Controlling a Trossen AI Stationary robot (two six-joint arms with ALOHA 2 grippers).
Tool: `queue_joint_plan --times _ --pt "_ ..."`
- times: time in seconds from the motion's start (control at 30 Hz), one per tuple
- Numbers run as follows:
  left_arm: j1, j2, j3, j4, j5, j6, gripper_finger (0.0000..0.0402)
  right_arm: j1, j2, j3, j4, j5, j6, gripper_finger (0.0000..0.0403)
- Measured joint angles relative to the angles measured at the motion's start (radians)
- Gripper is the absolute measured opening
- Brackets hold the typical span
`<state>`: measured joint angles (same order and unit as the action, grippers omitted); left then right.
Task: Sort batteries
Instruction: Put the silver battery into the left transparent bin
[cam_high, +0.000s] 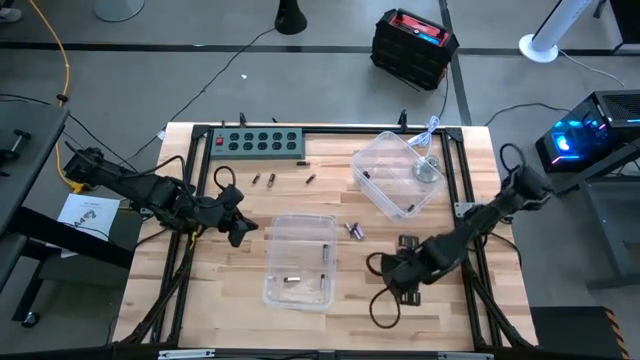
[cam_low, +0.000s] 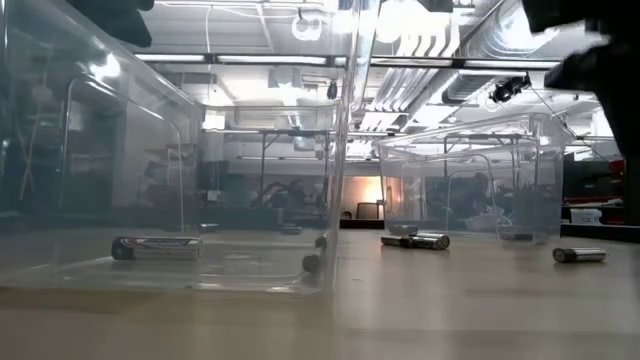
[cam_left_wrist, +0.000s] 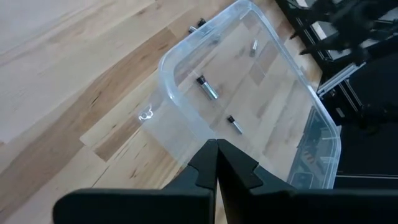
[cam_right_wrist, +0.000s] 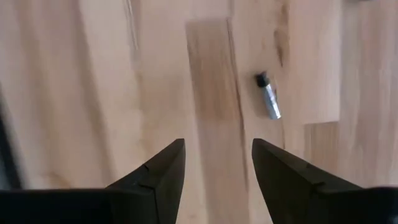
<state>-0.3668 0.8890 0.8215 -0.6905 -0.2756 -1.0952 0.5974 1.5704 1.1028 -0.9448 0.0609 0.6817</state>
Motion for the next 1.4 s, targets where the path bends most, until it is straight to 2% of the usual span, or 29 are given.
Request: queue_joint_plan --times 0.17,0.33,0.47,0.6,0.7,0.8,0.93,0.97,1.13,1.4 --pt "0.000 0.000 0.000 0.001 -0.005 -0.001 0.0000 -0.049 0.055 -0.072 0.077 0.014 -0.073 0.0181" --pt "0.000 0.000 0.000 0.001 -0.009 0.000 0.0000 -0.126 0.079 -0.116 0.192 0.047 -0.216 0.0181" --pt "0.000 0.000 0.000 0.001 -0.024 0.000 0.0000 -0.196 0.100 -0.136 0.219 0.059 -0.315 0.0181" --pt "0.000 0.000 0.000 -0.001 -0.027 0.007 0.0000 -0.233 0.140 -0.163 0.225 0.007 -0.417 0.0179" --pt "0.000 0.000 0.000 -0.001 -0.027 0.017 0.0000 -0.239 0.155 -0.187 0.273 -0.044 -0.454 0.0162" --pt "0.000 0.000 0.000 -0.002 -0.036 0.017 0.0000 -0.237 0.162 -0.200 0.299 -0.045 -0.434 0.0125" --pt "0.000 0.000 0.000 0.000 -0.056 0.023 0.0000 -0.244 0.167 -0.182 0.295 -0.059 -0.352 0.0033" --pt "0.000 0.000 0.000 0.000 -0.062 0.030 0.0000 -0.245 0.167 -0.178 0.290 -0.063 -0.330 0.0020" --pt "0.000 -0.011 0.000 -0.001 -0.067 0.063 0.0000 -0.238 0.137 -0.092 0.217 -0.038 -0.205 0.0013" --pt "0.000 -0.059 0.000 -0.027 -0.092 0.096 0.0000 -0.247 -0.022 0.148 0.170 0.199 -0.167 0.0005"
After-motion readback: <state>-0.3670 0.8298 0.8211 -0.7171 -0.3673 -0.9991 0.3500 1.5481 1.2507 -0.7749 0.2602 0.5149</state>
